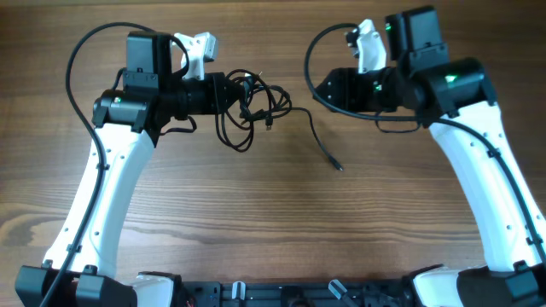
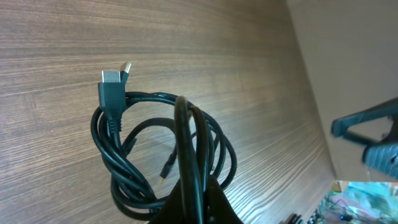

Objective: Untangle cables

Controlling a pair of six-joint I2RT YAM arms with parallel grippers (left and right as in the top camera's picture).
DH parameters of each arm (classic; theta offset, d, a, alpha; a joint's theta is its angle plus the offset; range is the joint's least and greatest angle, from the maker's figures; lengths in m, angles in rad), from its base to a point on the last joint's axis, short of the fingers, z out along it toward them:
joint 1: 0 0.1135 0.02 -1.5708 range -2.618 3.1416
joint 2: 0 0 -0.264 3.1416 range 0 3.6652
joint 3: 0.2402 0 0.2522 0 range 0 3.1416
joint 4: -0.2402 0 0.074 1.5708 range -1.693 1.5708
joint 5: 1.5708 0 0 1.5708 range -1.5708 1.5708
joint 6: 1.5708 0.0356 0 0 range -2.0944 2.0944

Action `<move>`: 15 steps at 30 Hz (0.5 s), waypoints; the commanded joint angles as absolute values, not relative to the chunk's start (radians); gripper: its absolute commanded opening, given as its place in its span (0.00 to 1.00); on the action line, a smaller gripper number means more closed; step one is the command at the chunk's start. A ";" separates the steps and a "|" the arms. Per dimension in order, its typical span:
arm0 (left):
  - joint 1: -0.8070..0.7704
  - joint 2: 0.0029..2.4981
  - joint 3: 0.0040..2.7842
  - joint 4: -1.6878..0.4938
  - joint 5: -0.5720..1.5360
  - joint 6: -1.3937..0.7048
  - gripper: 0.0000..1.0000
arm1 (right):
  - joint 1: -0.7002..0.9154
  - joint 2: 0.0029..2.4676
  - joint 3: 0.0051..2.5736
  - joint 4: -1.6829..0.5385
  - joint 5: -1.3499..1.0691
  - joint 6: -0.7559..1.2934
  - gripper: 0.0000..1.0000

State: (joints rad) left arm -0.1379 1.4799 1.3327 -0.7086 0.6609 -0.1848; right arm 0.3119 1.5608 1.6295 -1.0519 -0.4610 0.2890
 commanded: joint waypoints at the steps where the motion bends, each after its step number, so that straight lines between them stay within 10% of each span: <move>1: -0.138 1.470 1.335 -0.691 0.705 -0.218 0.04 | 0.405 1.577 1.628 -1.018 -0.360 0.461 0.60; 15: -0.138 1.470 1.335 -0.691 0.660 -0.270 0.04 | 0.578 1.789 1.628 -0.934 -0.281 1.000 0.47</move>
State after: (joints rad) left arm -0.1379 1.4799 1.3327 -0.7017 0.6559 -0.2443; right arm 0.5674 1.7470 1.6295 -0.9733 -0.3111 0.8616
